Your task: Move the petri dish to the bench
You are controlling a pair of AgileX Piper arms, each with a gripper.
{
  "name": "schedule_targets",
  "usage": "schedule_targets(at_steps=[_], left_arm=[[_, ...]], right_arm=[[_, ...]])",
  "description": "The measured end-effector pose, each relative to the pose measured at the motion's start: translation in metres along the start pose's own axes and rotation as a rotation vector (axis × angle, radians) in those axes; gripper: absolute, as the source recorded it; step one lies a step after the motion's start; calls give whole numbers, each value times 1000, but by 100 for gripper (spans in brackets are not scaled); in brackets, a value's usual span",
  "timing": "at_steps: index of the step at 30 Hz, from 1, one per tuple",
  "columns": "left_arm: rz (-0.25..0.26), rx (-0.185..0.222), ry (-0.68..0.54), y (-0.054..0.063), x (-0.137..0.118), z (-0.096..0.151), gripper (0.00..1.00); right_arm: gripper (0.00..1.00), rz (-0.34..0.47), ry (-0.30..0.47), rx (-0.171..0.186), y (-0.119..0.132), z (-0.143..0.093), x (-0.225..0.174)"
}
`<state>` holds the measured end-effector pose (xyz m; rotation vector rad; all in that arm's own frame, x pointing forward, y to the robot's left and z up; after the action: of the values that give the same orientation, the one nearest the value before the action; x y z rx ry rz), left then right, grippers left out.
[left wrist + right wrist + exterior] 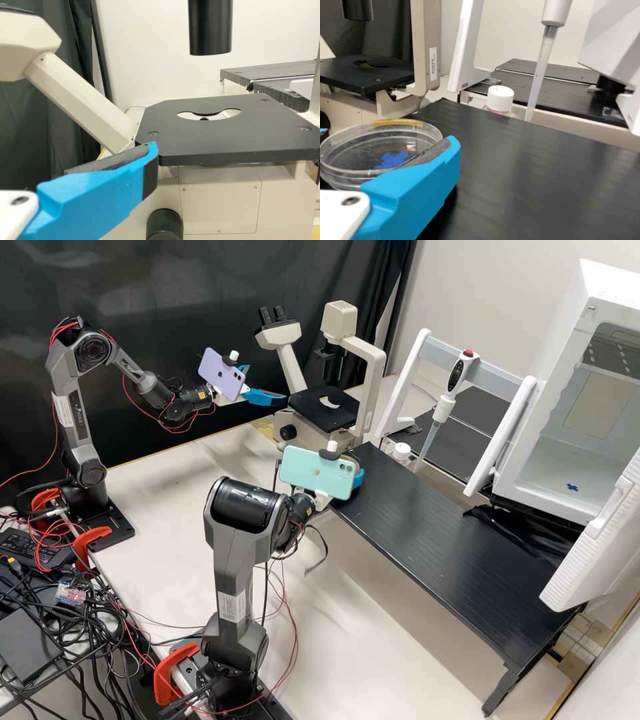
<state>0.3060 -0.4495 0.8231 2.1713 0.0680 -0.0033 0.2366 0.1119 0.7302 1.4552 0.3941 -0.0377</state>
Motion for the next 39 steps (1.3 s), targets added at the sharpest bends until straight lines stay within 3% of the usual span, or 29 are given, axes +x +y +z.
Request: schedule_targets(at_steps=[2, 3, 16, 24, 31, 33, 39], left_arm=[[0, 0, 0, 0, 0, 0, 100], [0, 0, 0, 0, 0, 0, 100], [0, 0, 0, 0, 0, 0, 100], [0, 0, 0, 0, 0, 0, 100], [0, 0, 0, 0, 0, 0, 100], [0, 0, 0, 0, 0, 0, 100], [0, 0, 0, 0, 0, 0, 100]], right_arm=[[0, 8, 3, -1, -1, 2, -3], [100, 8, 3, 0, -1, 2, -4], [100, 23, 3, -3, -5, 6, -3], [100, 43, 32, -9, -5, 0, -24], [100, 216, 199, -78, 20, -27, -63], [100, 289, 200, -84, 30, -30, -74], [100, 423, 157, -25, 51, -22, -90]])
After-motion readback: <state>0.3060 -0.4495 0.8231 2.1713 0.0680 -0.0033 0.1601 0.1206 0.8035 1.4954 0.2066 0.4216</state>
